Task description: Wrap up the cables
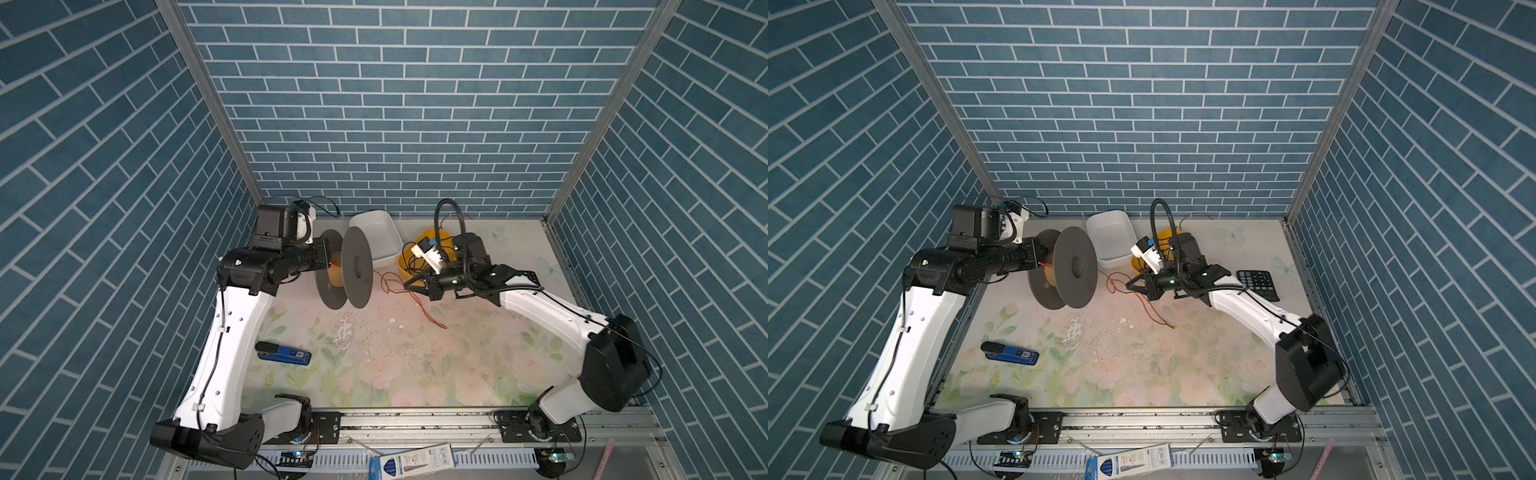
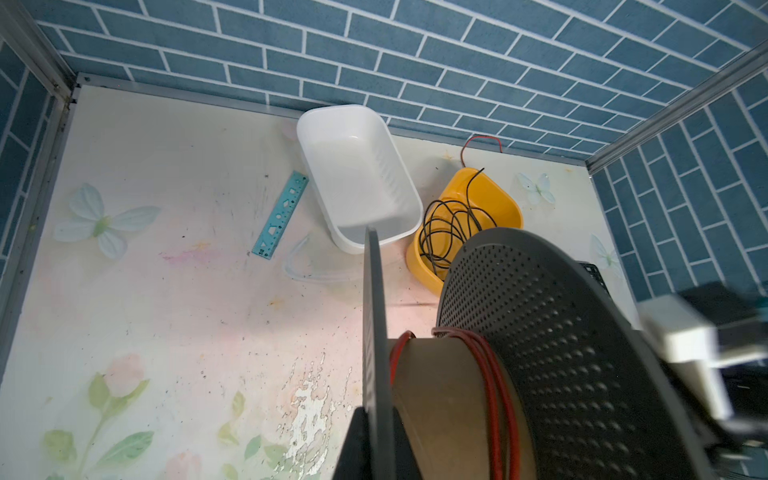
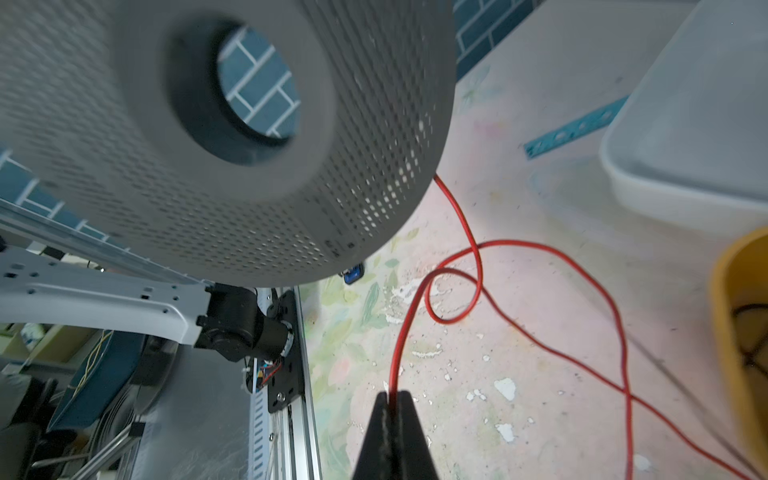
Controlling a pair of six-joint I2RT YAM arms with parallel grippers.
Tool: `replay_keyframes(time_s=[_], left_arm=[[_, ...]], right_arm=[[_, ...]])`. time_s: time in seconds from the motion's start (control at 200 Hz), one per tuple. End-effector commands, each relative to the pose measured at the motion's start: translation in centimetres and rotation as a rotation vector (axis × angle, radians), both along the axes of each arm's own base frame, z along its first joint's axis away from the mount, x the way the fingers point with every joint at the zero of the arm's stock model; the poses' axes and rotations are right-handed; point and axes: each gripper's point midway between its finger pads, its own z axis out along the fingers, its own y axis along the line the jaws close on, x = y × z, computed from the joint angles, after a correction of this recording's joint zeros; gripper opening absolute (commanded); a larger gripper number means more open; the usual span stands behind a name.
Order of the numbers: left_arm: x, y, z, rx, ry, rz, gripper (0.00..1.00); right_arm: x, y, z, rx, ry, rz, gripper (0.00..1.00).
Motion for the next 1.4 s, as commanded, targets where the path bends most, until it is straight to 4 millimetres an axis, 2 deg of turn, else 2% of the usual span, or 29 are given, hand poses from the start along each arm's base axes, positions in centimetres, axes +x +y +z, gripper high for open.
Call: replay_keyframes(time_s=[0.0,0.12,0.31,0.43,0.515,0.615,0.775,0.915,1.11,1.285,1.395], left_arm=[[0.8,0.3,1.1,0.003,-0.043,0.019,0.00],[0.8,0.5,0.8,0.010,-0.042,0.031,0.00],[0.7,1.0,0.0,0.036,-0.024,0.043,0.00],[0.8,1.0,-0.3,0.041,-0.017,0.046,0.00],[0.8,0.8,-0.2,0.031,-0.017,0.037,0.00],[0.7,0.4,0.1,0.007,-0.025,0.023,0.00],[0.5,0.1,0.4,-0.008,-0.034,0.014,0.00],[0.2,0.2,1.0,-0.007,-0.053,0.015,0.00],[-0.3,0.8,1.8,0.012,-0.069,0.034,0.00],[-0.6,1.3,2.0,0.028,-0.077,0.051,0.00],[-0.9,2.0,1.8,0.065,-0.070,0.073,0.00]], right_arm=[[-0.6,-2.5,3.3,0.078,-0.028,-0.049,0.00],[1.9,-7.3,6.3,0.088,-0.098,-0.302,0.00],[5.7,-17.2,9.5,0.087,-0.175,-0.762,0.00],[6.9,-23.4,10.6,0.040,-0.226,-1.062,0.00],[7.0,-27.7,11.3,0.020,-0.242,-1.268,0.00],[6.6,-30.2,11.9,-0.008,-0.263,-1.375,0.00],[6.0,-34.9,11.0,-0.128,-0.239,-1.591,0.00],[5.6,-37.8,10.3,-0.218,-0.230,-1.714,0.00],[5.1,-42.6,10.6,-0.274,-0.210,-1.855,0.00],[5.9,-45.9,9.3,-0.284,-0.109,-1.916,0.00],[6.6,-48.2,7.4,-0.311,-0.014,-1.952,0.00]])
